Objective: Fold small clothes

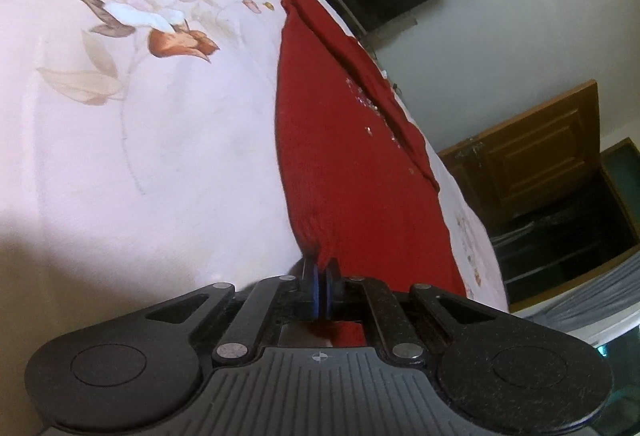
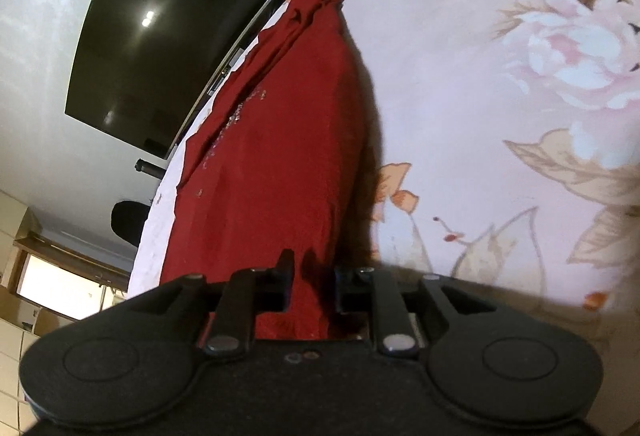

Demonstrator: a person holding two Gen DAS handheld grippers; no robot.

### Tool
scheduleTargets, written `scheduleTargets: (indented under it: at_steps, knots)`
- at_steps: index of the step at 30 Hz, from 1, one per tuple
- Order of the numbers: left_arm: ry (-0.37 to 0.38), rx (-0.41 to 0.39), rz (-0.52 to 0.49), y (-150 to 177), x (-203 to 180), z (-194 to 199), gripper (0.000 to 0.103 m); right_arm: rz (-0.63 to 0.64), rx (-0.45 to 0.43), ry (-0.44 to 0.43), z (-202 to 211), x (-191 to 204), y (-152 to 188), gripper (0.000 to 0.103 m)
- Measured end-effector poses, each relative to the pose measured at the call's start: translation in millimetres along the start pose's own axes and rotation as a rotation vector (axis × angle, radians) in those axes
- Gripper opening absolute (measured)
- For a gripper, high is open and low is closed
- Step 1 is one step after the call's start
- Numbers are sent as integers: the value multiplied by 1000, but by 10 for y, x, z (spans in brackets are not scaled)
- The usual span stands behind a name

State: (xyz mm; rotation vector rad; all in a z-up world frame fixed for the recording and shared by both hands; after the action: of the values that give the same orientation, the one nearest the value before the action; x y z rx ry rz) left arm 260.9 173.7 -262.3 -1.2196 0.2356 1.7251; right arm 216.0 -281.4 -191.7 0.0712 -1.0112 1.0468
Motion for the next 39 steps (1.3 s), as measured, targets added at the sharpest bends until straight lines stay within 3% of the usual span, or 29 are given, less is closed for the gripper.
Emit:
scheduleTargets:
  at_steps: [2,5,11,18,20,22,25,26,29,31,34,37,39]
  knots:
    - [3,0,13,-9,7,-24,4,1,1,-1,-48,15,-6,18]
    - [-11,-14,-19,25,-36,5,3,25,8,36,-83,23,-26,6]
    - [-40,-42,-27,63,-85,74,4,94,-4,64,-59,84,4,7]
    - [-39,-56,15,50,-41,112,10,44,14,18,-42,32,11,13]
    - [-34,-53,12,30,-65,82,19,27,14,10,-39,13,1,14]
    - [-37,-50,3,10,-94,42,22,23,15,8,-46,7,-11,14]
    - [-59,-47,-29,0,-131,-14,19,18,17,8,-54,-1,-14,11]
    - [-77,-51,-49,6,-137,-24,2,19,19,14,-56,-9,-17,6]
    - [-66,-84,-46,38,-116,24,2,68,14,31,-43,13,-14,5]
    - [-19,-130,-52,52,-166,133,2,96,-2,40,-3,63,-14,5]
    - [13,-164,-44,48,-175,266,2,147,-53,12,164,203,-29,5]
    - [-63,-111,-34,95,-15,168,2,178,-60,21,198,217,-32,5]
    - [-57,-122,-28,109,28,162,2,175,-1,111,45,50,7,4]
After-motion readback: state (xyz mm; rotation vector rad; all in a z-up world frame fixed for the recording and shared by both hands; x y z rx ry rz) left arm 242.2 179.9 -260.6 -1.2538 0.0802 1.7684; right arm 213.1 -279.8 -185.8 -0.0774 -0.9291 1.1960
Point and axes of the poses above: each gripper's, at about its wrist camera, not at the fingertips, and z roughly against the way its jaws point, x to its left, y to its underside, the point moved 5 cm from there along -z, roughly the way its jaws point, and after that the axes turned 1 degree about z, right-handed, at the moved point
